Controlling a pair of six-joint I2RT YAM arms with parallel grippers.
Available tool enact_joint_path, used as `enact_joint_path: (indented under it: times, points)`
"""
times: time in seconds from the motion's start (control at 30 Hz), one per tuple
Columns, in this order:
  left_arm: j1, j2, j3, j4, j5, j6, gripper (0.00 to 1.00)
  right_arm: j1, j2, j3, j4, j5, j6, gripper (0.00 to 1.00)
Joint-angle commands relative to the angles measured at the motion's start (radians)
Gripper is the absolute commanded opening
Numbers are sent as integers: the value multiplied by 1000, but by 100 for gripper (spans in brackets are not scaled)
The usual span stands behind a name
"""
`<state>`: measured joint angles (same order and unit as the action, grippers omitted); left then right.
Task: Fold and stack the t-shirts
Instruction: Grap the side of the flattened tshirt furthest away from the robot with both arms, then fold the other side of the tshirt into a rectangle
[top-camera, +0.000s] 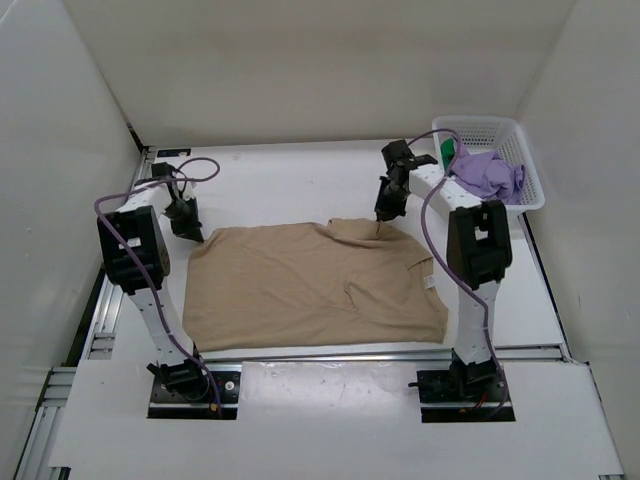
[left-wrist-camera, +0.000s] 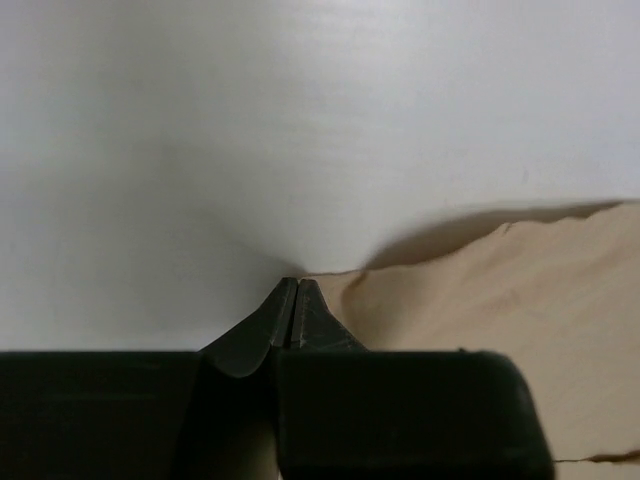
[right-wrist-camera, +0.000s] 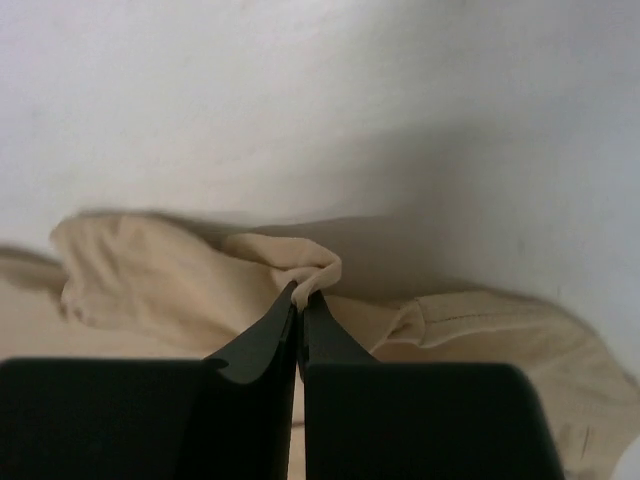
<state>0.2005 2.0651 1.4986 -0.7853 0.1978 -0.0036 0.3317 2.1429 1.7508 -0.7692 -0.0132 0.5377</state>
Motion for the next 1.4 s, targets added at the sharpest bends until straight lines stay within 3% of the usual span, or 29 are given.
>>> enact_joint_path:
  times: [0.0,0.23,0.47,0.67,1.17,1.37]
  points:
    - [-4,-161,-57,6,-67,4,10,27,-181,-85,44,62,-25,0]
    - [-4,-396,-201,38,-190,4,10,46,-529,-488,130,127,-25,0]
    - [-47,-568,-408,57,-259,4,10,46,-715,-770,169,160,16,0]
    - [-56,-571,-523,57,-277,4,10,46,-745,-844,217,121,44,0]
    - [-65,-589,-514,66,-268,4,10,21,-681,-798,228,88,53,0]
    - [-65,-622,-609,66,-259,4,13,21,-649,-907,272,-11,44,0]
